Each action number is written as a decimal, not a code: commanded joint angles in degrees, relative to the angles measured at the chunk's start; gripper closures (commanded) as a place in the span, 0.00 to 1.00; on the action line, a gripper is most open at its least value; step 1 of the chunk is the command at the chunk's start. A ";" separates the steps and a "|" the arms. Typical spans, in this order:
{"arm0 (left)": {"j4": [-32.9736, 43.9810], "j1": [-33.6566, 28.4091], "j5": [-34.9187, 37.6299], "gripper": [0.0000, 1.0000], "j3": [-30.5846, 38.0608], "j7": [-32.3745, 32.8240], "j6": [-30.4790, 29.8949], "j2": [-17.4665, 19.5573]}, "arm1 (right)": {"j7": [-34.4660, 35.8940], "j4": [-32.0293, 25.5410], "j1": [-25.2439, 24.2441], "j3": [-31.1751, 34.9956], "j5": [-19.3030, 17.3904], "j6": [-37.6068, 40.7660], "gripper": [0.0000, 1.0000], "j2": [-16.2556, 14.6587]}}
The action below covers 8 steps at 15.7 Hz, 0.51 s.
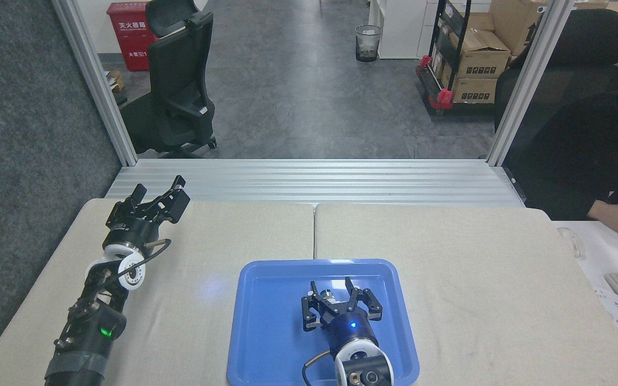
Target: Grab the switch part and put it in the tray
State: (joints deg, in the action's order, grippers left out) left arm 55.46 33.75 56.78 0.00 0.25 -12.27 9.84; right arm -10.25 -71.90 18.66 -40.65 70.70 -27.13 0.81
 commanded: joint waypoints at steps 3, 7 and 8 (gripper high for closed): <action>0.00 0.00 0.00 0.00 -1.32 0.02 0.05 0.00 | -0.03 -2.98 10.58 13.53 -0.13 0.76 0.02 0.43; 0.00 0.00 0.00 0.00 -1.32 0.02 0.05 0.00 | 5.03 1.83 15.70 18.94 -0.48 11.90 0.02 -15.97; 0.00 0.00 0.00 0.00 -1.32 0.02 0.05 0.00 | 6.98 5.07 16.66 19.03 -0.56 13.40 0.02 -18.62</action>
State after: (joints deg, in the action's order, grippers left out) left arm 55.46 33.75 56.78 0.00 0.25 -12.21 9.84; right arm -7.18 -72.53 29.72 -31.60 70.45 -18.93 -2.95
